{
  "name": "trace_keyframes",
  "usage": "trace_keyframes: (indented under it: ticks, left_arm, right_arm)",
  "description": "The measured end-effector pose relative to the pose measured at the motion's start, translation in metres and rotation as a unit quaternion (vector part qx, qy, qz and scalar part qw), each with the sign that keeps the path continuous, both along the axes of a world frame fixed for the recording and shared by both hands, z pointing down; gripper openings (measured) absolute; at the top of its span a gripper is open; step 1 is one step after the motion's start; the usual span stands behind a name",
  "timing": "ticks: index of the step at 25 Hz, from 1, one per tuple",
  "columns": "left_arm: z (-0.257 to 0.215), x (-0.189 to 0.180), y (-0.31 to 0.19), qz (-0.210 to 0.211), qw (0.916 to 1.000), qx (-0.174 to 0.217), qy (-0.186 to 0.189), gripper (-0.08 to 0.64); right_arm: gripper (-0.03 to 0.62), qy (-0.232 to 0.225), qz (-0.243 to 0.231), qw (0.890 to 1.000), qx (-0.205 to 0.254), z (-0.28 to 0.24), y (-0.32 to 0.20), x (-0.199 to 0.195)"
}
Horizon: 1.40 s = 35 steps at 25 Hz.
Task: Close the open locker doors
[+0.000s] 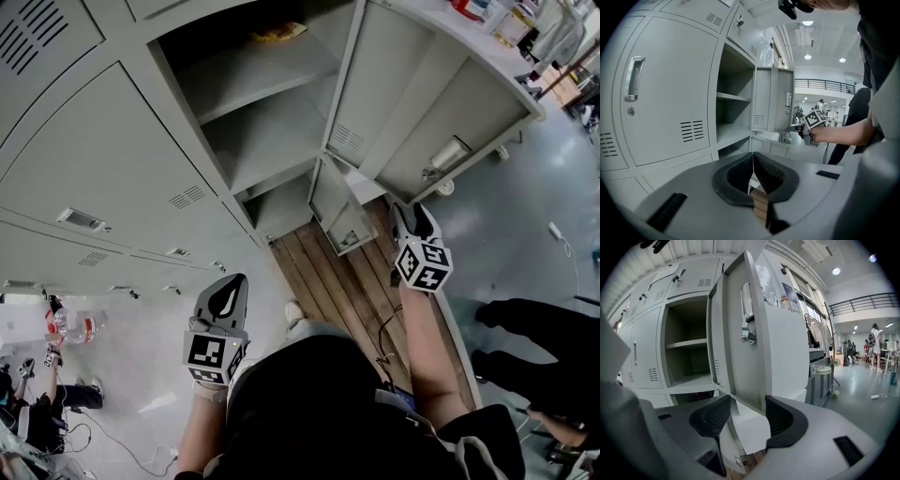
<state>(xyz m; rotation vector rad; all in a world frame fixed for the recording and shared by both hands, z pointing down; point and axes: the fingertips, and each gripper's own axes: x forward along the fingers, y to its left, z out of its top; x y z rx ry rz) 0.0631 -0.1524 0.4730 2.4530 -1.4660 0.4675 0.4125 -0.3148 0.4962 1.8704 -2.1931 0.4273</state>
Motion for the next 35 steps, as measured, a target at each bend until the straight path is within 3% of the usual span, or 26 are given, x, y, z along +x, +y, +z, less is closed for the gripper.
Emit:
trace_keyframes:
  ticks: [4,8,12,17,27,35]
  left_arm:
    - [0.0,-0.002,0.001,-0.001,1.0,0.0,-0.001,0.021]
    - [-0.002,-0.004,0.001,-0.002,1.0,0.0,-0.002,0.021]
    - [-0.003,-0.005,0.002,-0.001,1.0,0.005,-0.001,0.021]
    - [-0.008,-0.013,0.008,0.002,0.9998,0.021,-0.001,0.021]
    - [-0.012,-0.054,0.043,-0.007,0.9999,0.014,0.004,0.021]
    - [-0.014,-0.105,0.075,-0.032,0.9994,0.013,0.005,0.021]
  right_arm:
    - [0.266,0.014,0.021,1.0,-0.005,0.001,-0.001,0.011]
    - [0.265,-0.008,0.015,1.0,-0.002,0.001,-0.003,0.012]
    - [0.134,-0.013,-0.003,1.0,0.01,-0.004,0.001,-0.001]
    - [0.129,-0.01,-0.007,1.0,0.009,-0.003,0.013,-0.015]
    - [0.129,-0.01,-0.028,1.0,0.001,-0.003,0.052,-0.071]
    - [0.132,-0.01,-0.075,0.997,-0.003,-0.002,0.075,-0.15]
